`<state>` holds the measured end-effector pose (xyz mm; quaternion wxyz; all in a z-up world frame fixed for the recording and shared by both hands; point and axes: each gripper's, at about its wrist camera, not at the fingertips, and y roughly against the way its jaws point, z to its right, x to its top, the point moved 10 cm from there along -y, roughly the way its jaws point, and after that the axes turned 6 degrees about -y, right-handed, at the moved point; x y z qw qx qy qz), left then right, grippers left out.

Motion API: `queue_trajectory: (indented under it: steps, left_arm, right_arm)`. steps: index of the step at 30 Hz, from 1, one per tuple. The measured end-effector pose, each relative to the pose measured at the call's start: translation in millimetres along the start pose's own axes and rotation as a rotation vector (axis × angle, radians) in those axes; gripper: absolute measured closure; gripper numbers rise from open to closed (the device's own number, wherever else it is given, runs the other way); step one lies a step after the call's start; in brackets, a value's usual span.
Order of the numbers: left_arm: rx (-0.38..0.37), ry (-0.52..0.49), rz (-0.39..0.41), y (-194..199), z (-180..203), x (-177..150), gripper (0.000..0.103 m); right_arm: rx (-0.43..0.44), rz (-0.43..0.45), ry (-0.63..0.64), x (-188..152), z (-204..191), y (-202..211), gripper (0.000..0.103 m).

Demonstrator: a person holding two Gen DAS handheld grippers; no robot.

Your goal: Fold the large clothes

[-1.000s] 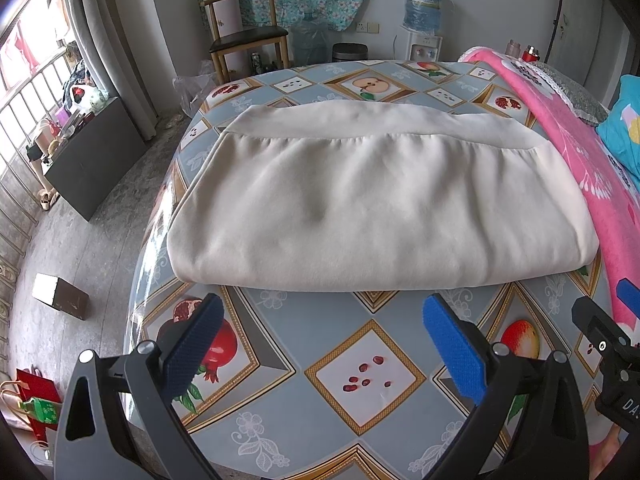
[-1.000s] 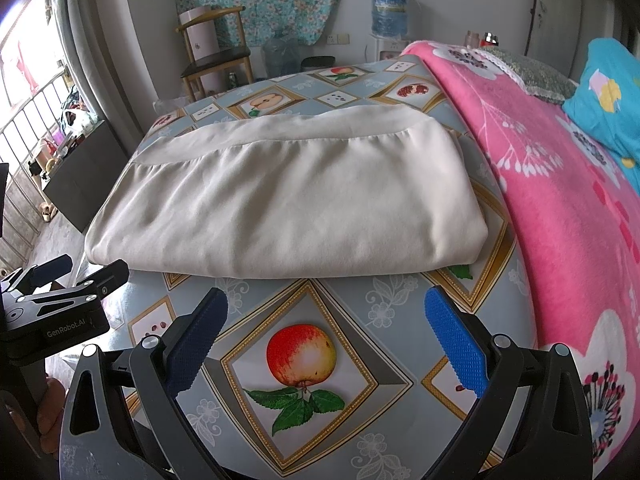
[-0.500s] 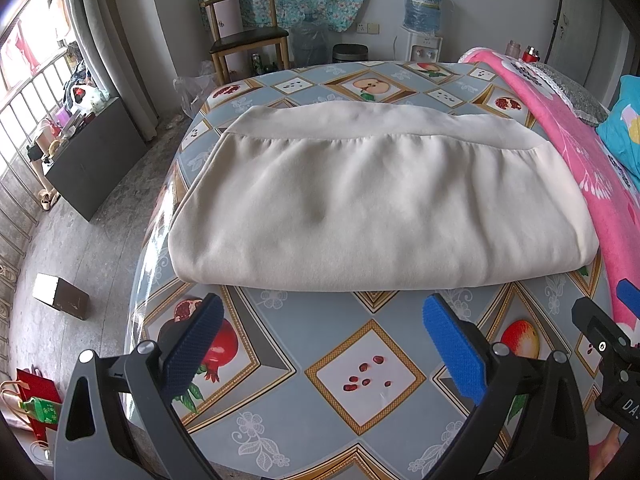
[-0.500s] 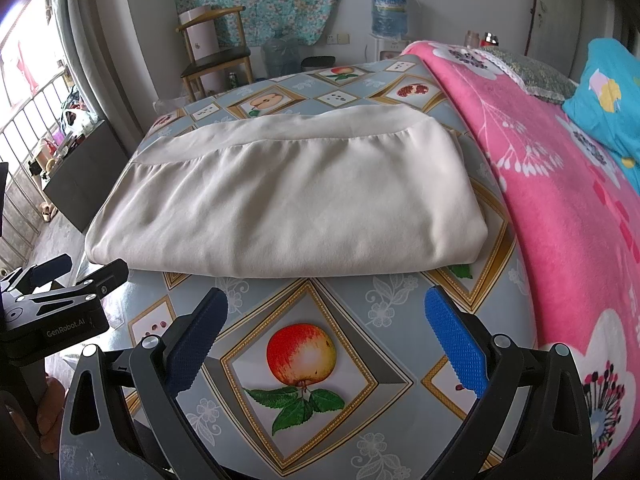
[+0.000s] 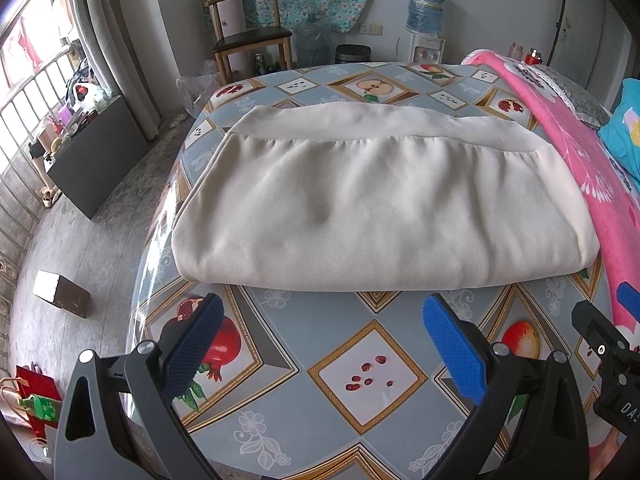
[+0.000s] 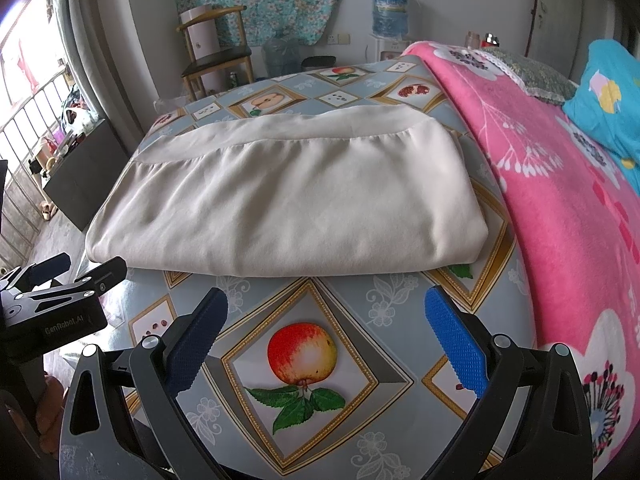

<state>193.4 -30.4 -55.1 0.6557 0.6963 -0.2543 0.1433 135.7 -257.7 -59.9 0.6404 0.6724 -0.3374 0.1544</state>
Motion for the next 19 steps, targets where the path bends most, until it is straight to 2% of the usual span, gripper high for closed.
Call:
queue_trajectory:
  steps: [19]
  left_arm:
    - [0.006,0.001,0.000,0.9,-0.7,0.2,0.005]
  right_arm:
    - [0.000,0.000,0.010,-2.6,-1.1,-1.6,0.007]
